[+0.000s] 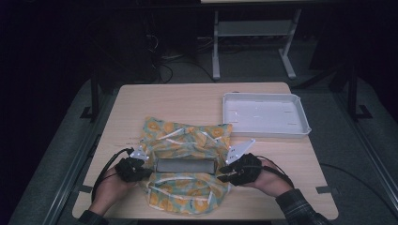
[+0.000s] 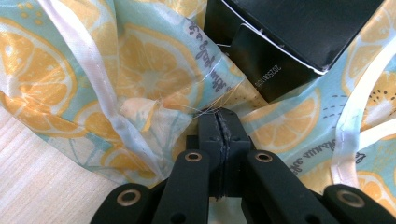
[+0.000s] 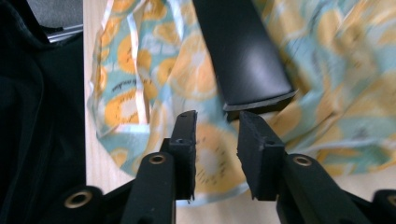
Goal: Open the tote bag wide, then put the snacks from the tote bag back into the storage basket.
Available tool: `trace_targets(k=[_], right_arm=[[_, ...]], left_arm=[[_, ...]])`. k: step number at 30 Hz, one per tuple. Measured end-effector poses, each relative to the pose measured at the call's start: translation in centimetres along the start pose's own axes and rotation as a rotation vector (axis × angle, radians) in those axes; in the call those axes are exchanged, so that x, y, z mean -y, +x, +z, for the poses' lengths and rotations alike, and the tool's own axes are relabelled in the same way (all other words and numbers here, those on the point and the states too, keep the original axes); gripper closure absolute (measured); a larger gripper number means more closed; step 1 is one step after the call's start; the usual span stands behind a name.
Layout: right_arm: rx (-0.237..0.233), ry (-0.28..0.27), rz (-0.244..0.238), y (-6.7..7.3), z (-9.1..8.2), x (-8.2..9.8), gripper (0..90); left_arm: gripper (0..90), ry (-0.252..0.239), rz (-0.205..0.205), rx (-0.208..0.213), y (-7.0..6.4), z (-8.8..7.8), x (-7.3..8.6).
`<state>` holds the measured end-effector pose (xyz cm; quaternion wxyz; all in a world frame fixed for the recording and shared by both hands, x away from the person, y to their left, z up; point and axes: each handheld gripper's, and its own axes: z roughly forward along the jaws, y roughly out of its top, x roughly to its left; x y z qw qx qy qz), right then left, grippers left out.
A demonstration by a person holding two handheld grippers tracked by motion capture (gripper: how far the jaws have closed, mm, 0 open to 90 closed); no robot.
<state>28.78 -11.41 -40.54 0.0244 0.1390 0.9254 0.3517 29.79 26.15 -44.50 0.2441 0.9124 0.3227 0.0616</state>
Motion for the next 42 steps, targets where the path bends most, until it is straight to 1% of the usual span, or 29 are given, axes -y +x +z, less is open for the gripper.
trace_targets(k=[2, 3, 4, 6, 7, 9, 10, 11, 13, 14, 17, 18, 19, 20, 24, 26, 29, 30, 34, 36, 39, 40, 42], right_arm=[[0.001, -0.004, -0.004, -0.2, -0.1, -0.3, 64.7], [-0.006, -0.012, -0.008, -0.4, -0.1, -0.6, 63.8], [-0.01, -0.017, -0.013, -0.6, -0.1, -0.9, 62.6], [-0.01, -0.024, -0.025, -1.0, 0.0, -1.5, 59.6], [-0.02, -0.022, -0.024, -1.2, 0.1, -1.7, 58.3], [-0.025, -0.034, -0.038, -1.4, 0.4, -2.1, 54.8], [-0.021, -0.027, -0.037, -1.4, 0.6, -2.3, 52.9], [-0.019, -0.032, -0.062, -1.7, 0.8, -2.5, 51.9], [-0.03, -0.03, -0.066, -1.9, 1.2, -2.9, 49.7], [-0.035, -0.026, -0.078, -2.1, 1.6, -3.3, 48.8], [-0.048, -0.03, -0.077, -2.3, 2.1, -3.5, 46.5], [-0.04, -0.02, -0.09, -2.5, 2.5, -3.5, 44.3], [-0.04, -0.02, -0.09, -2.5, 2.5, -3.5, 44.3], [-0.036, -0.018, -0.093, -2.6, 2.9, -3.5, 41.8], [-0.032, -0.015, -0.098, -2.8, 3.2, -3.6, 41.1], [-0.039, -0.014, -0.099, -2.9, 3.4, -3.5, 40.7], [-0.043, -0.004, -0.108, -3.1, 3.8, -3.4, 39.7], [-0.042, 0.008, -0.113, -3.0, 3.9, -3.4, 39.5], [-0.037, 0.022, -0.122, -2.9, 4.2, -3.4, 39.6], [-0.042, 0.036, -0.12, -3.0, 4.4, -3.2, 39.0], [-0.045, 0.041, -0.124, -3.0, 4.7, -3.2, 38.7], [-0.044, 0.052, -0.133, -2.9, 4.9, -3.3, 38.5], [-0.041, 0.055, -0.139, -2.8, 5.1, -3.3, 38.5]], left_arm=[[88.9, -0.007, -0.008, 0.001, 0.0, 0.0, 0.0], [88.8, -0.012, -0.014, 0.001, 0.0, 0.1, 0.0], [88.8, -0.007, -0.008, 0.0, 0.0, 0.0, 0.0], [88.8, -0.013, -0.015, 0.0, -0.1, 0.1, 0.0], [88.8, -0.013, -0.015, 0.001, -0.1, 0.1, 0.1], [88.8, -0.012, -0.018, 0.004, 0.0, 0.1, 0.0], [88.8, -0.015, -0.018, 0.002, -0.1, 0.1, 0.1], [88.8, -0.014, -0.016, 0.001, -0.1, 0.1, 0.1], [88.8, -0.014, -0.015, 0.002, -0.1, 0.1, 0.1], [88.8, -0.014, -0.016, 0.002, -0.1, 0.1, 0.1], [88.8, -0.014, -0.014, 0.003, -0.1, 0.0, 0.1], [88.8, -0.014, -0.014, 0.004, -0.1, 0.0, 0.1], [88.8, -0.014, -0.014, 0.005, -0.1, 0.0, 0.1], [88.8, -0.015, -0.015, 0.006, -0.1, 0.0, 0.1], [88.8, -0.014, -0.017, 0.007, 0.0, 0.0, 0.1], [88.8, -0.016, -0.017, 0.008, 0.0, 0.1, 0.1], [88.7, -0.016, -0.017, 0.007, 0.0, 0.1, 0.1], [88.7, -0.016, -0.016, 0.006, 0.0, 0.1, 0.1], [88.8, -0.016, -0.016, 0.007, 0.0, 0.1, 0.1], [88.7, -0.016, -0.015, 0.007, 0.0, 0.1, 0.1], [88.7, -0.016, -0.016, 0.008, 0.0, 0.1, 0.1], [88.7, -0.016, -0.016, 0.007, 0.0, 0.1, 0.1], [88.7, -0.015, -0.015, 0.007, 0.0, 0.1, 0.1]])
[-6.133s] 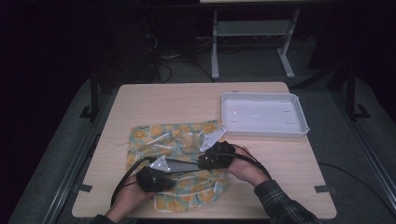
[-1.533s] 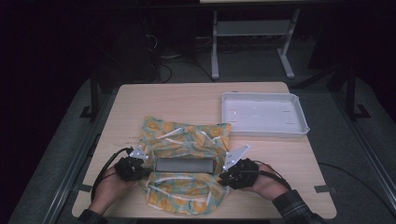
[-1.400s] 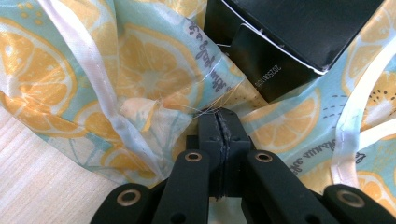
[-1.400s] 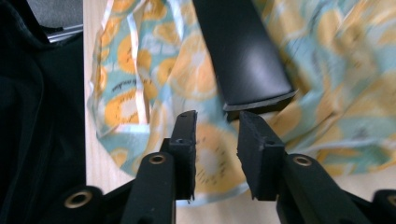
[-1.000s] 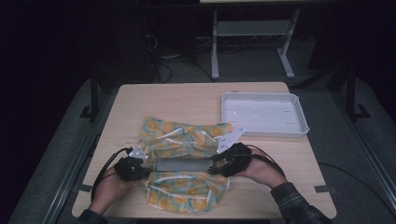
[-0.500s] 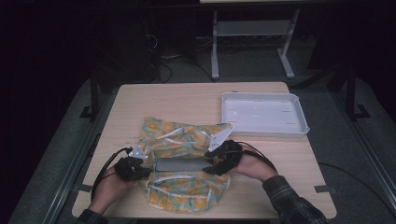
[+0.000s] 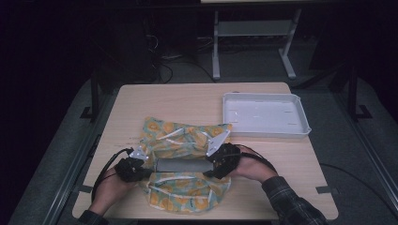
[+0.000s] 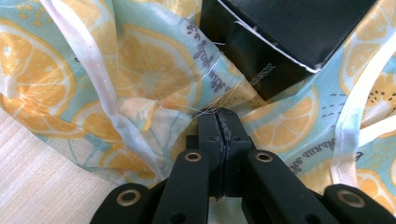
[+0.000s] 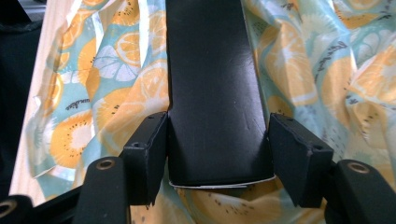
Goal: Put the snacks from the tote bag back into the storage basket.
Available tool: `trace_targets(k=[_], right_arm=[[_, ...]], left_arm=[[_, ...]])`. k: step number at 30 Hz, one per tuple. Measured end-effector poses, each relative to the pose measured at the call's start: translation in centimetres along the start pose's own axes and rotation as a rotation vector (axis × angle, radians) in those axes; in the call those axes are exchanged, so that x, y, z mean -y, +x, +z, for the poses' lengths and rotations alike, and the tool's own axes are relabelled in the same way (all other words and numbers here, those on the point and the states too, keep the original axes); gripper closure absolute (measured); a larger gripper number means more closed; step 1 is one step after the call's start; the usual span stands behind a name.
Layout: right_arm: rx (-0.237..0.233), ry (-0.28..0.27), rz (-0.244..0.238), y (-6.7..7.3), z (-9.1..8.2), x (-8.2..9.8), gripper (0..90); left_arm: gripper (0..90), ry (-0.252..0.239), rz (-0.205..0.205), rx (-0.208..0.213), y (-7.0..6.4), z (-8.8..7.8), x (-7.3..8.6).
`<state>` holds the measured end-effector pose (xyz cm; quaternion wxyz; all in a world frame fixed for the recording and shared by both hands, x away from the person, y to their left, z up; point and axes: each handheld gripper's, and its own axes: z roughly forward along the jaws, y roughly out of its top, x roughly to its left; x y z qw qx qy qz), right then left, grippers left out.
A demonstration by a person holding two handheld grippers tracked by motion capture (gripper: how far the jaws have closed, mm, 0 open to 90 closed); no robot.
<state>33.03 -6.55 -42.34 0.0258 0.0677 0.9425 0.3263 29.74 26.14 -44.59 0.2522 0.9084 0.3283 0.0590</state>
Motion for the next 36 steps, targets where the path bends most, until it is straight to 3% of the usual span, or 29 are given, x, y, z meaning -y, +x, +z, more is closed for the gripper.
trace_targets(k=[22, 36], right_arm=[[-0.023, 0.092, -0.008, -0.1, 2.9, -0.3, 38.2], [-0.04, 0.049, 0.035, -0.4, 1.8, -0.4, 41.5]], left_arm=[[88.5, 0.011, 0.008, 0.001, 0.0, -0.1, 0.0], [88.5, 0.005, 0.005, 0.0, 0.0, 0.0, 0.0]])
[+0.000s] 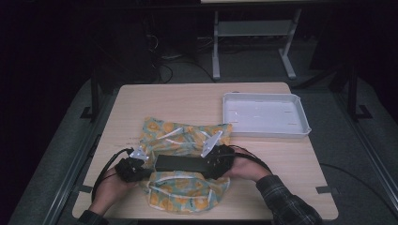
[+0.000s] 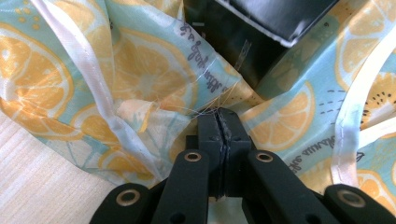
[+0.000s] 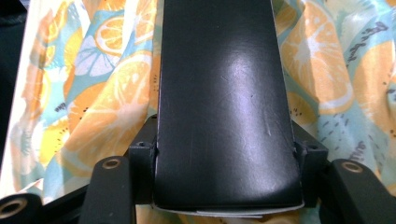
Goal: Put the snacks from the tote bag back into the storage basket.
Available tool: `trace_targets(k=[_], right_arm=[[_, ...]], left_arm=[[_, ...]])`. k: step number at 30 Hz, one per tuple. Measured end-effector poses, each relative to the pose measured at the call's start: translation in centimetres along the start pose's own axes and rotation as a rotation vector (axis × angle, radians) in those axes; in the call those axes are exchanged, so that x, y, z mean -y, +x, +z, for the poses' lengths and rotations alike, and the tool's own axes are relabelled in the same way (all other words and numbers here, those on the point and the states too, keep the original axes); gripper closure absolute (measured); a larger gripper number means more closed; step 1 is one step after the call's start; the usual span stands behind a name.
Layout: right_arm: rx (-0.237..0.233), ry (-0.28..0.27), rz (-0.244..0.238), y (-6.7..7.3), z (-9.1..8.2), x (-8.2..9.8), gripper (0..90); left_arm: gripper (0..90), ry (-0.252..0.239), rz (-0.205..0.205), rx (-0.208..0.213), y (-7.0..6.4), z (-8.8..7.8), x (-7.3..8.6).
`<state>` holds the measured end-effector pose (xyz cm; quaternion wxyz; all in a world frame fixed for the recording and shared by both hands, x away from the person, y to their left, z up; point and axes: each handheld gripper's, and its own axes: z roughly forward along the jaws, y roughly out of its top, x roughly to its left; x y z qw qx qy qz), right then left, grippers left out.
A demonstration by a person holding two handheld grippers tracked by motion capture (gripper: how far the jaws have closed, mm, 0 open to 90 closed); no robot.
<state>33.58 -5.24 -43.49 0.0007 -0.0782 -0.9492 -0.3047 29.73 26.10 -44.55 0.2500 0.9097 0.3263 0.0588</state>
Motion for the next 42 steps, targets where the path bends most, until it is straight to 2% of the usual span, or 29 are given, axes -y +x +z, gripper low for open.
trace_targets(k=[6, 12, 22, 31, 42], right_arm=[[0.011, -0.004, 0.007, 0.2, -0.7, -0.5, 41.6], [0.035, -0.032, 0.011, 0.4, -2.2, -1.2, 41.7], [0.04, -0.067, 0.016, 0.6, -3.9, -2.0, 41.8], [0.063, -0.099, 0.007, 0.2, -5.7, -2.5, 42.0], [0.084, -0.12, 0.004, -0.2, -7.8, -3.2, 42.0]], left_arm=[[88.5, 0.001, 0.001, -0.001, 0.0, 0.0, 0.0], [88.5, 0.001, 0.001, 0.0, -0.1, 0.0, 0.0], [88.5, 0.001, 0.001, 0.001, -0.1, 0.0, 0.0], [88.3, 0.006, 0.012, -0.003, 0.0, 0.0, 0.0], [88.2, 0.001, 0.004, 0.001, 0.0, 0.0, 0.0]])
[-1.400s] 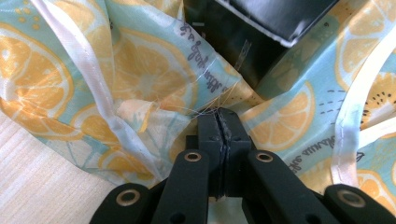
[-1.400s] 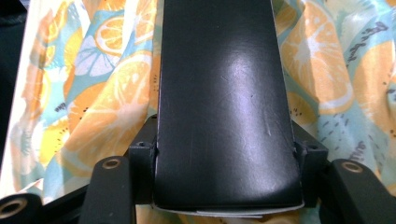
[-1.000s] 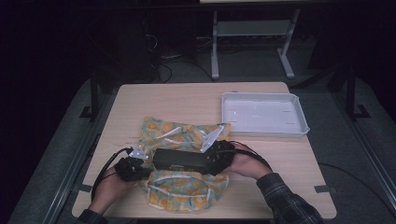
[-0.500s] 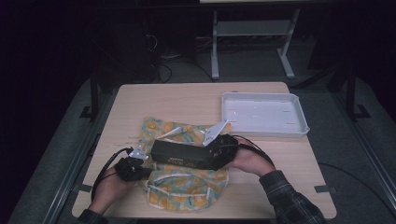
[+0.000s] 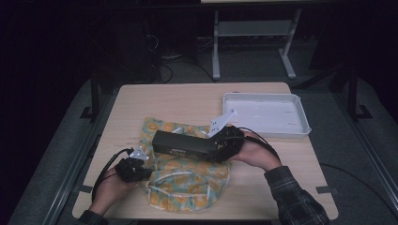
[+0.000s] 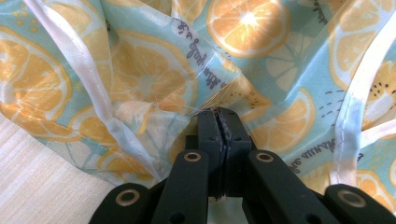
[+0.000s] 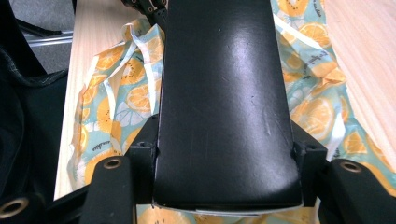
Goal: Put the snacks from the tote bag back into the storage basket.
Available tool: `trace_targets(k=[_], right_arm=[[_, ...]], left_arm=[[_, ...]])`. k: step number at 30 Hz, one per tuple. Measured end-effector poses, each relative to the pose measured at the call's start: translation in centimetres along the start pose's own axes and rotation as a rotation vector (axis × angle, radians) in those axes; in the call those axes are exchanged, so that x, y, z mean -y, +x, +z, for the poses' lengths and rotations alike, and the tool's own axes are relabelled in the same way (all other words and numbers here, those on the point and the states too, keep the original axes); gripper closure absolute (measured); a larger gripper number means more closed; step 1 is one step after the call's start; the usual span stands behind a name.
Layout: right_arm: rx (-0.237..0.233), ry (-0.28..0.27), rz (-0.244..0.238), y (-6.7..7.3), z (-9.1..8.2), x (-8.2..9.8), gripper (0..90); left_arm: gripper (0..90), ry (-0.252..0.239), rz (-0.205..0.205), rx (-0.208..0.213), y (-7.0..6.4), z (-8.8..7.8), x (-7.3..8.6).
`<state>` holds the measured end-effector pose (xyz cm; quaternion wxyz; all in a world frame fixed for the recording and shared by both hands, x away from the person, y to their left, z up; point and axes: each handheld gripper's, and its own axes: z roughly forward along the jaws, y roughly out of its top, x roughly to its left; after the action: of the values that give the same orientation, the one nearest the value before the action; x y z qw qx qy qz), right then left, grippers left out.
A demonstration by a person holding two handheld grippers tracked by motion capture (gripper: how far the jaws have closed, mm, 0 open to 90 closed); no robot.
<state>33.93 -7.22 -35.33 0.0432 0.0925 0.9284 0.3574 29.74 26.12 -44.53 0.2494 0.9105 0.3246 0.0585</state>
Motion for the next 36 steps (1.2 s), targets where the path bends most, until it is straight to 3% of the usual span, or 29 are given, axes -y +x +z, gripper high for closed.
trace_targets(k=[5, 12, 15, 25, 26, 31, 36], right_arm=[[0.011, -0.011, -0.003, -0.2, -0.6, 0.1, 42.1], [0.023, 0.001, 0.024, -0.4, -1.1, 0.7, 42.0], [0.027, 0.003, 0.024, -0.5, -1.2, 0.8, 42.1], [0.063, 0.01, 0.058, -1.1, -2.0, 1.8, 42.0], [0.071, 0.012, 0.085, -1.2, -2.2, 2.0, 42.0], [0.096, 0.017, 0.103, -1.5, -2.7, 2.4, 42.0], [0.116, 0.019, 0.115, -2.0, -3.0, 3.0, 42.1]], left_arm=[[86.6, -0.009, 0.0, 0.012, -0.1, -0.1, -0.1], [80.2, -0.096, -0.028, 0.038, -0.1, -1.8, -0.3], [78.2, -0.11, -0.025, 0.044, -0.2, -2.2, -0.3], [58.9, -0.198, -0.035, 0.06, -0.5, -5.1, 0.1], [56.2, -0.21, -0.04, 0.059, -0.5, -5.3, 0.1], [51.1, -0.231, -0.054, 0.06, -0.2, -6.1, 0.7], [44.4, -0.239, -0.043, 0.042, -0.1, -6.6, 1.5]])
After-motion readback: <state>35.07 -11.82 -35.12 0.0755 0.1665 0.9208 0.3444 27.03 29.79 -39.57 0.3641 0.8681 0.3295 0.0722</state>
